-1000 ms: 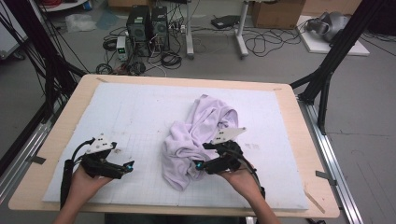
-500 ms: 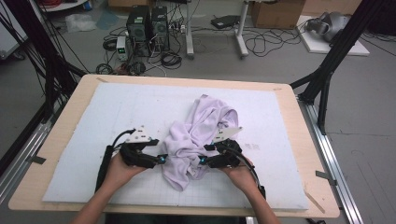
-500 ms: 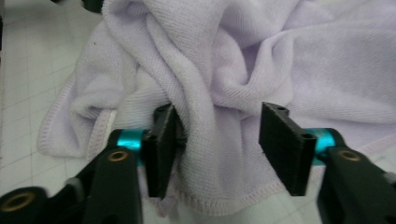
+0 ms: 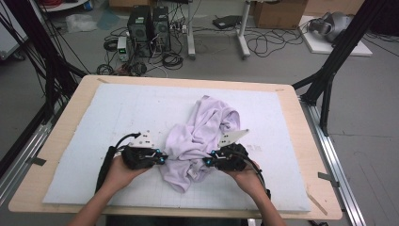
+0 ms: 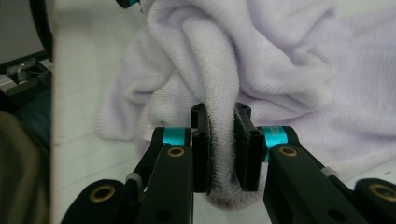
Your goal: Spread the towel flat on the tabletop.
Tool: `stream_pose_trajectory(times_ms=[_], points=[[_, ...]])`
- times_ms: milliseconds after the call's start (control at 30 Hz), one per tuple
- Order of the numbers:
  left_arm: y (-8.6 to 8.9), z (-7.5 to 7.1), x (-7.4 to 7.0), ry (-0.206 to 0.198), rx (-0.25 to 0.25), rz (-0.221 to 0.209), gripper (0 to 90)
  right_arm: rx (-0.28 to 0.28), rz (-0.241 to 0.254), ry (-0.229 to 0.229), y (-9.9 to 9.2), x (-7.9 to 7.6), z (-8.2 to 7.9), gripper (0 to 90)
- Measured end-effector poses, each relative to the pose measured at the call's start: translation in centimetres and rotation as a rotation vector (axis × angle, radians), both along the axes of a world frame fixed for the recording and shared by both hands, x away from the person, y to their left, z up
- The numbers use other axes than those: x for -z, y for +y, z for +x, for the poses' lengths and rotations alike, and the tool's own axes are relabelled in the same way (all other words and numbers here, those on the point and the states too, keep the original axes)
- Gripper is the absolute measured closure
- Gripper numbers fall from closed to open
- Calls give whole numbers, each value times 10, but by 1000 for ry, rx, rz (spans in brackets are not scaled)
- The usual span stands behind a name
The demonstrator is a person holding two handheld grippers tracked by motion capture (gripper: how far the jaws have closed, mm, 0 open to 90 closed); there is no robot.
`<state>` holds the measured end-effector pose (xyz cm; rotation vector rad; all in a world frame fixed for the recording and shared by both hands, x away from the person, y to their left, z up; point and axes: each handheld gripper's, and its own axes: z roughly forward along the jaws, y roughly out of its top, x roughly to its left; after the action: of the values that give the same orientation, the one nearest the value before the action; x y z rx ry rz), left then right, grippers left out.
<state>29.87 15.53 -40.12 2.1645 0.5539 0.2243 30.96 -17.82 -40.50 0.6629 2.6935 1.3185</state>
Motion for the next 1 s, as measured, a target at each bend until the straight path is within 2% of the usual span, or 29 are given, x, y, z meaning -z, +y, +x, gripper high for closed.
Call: stream_pose_trajectory(times_ms=[133,200,267,367,400,433,467,500,567,667,733,800,867,900,933,967,1000], points=[[18,-28,-15,-21,19,-25,844,-22,27,-28,-7,-15,-24,796],[24,-45,-18,-33,34,-25,845,-37,34,-17,-10,-17,-37,796],[29,-61,-18,-31,55,-19,845,-51,40,-16,-11,-17,-51,796],[33,-77,-15,6,96,-45,840,-72,49,12,-13,-12,-74,795],[33,-79,-15,8,111,-50,820,-83,37,20,-13,-9,-80,788],[33,-79,-15,9,106,-57,760,-96,22,22,-13,-6,-84,760],[32,-78,-15,6,97,-61,655,-103,13,25,-14,-5,-87,694],[32,-75,-17,3,91,-70,598,-104,19,25,-16,-4,-88,636],[31,-66,-20,-11,68,-90,507,-94,66,20,-23,-8,-83,563],[26,-45,-25,-24,45,-111,462,-36,115,-14,-34,-17,-68,477],[20,-26,-23,-31,21,-113,462,17,81,-55,-37,-16,-52,443],[13,-6,-19,-22,-1,-104,467,56,57,-52,-37,-8,-35,420],[3,13,-13,-8,-22,-103,484,73,30,-52,-36,3,-17,409],[-2,20,-9,-22,-38,-87,491,87,12,-42,-35,8,-10,404],[-7,27,-5,-14,-47,-77,492,100,-10,-34,-35,13,-2,402],[-11,35,0,18,-46,-84,493,106,-23,-28,-34,17,4,408],[-16,42,6,29,-58,-68,493,112,-30,-29,-35,21,10,411]])
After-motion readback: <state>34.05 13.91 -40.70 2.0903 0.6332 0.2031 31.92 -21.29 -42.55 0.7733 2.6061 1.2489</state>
